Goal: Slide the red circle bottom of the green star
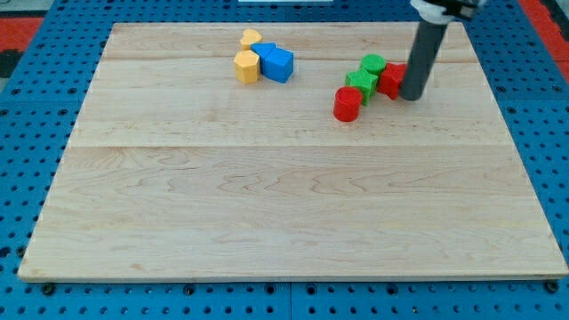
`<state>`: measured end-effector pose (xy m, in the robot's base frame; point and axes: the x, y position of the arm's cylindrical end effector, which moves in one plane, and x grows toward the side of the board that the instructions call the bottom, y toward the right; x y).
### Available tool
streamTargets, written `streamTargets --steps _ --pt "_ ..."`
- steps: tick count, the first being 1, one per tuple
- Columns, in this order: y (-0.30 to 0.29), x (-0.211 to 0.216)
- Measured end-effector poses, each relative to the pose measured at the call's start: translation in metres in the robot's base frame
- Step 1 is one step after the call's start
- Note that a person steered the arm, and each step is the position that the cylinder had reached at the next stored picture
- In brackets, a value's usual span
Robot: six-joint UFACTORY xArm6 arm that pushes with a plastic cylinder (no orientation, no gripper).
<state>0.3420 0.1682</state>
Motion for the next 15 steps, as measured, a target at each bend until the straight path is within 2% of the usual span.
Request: streamTargets --steps 1,2,3,4,6,7,9,10,11,12,13,14,15 --pt "0.0 0.007" --pt "-0.031 0.028" --pt "-0.067 0.072" --pt "-0.125 0.07" --pt "-0.083 0.028" --pt "-0.083 -0.002" --pt "-0.062 -0.033" --pt "-0.056 -0.068" --pt "-0.1 -0.067" --pt "-0.093 -0.018" --pt "-0.047 0.008" --pt "0.001 0.006" --pt "0.032 -0.021"
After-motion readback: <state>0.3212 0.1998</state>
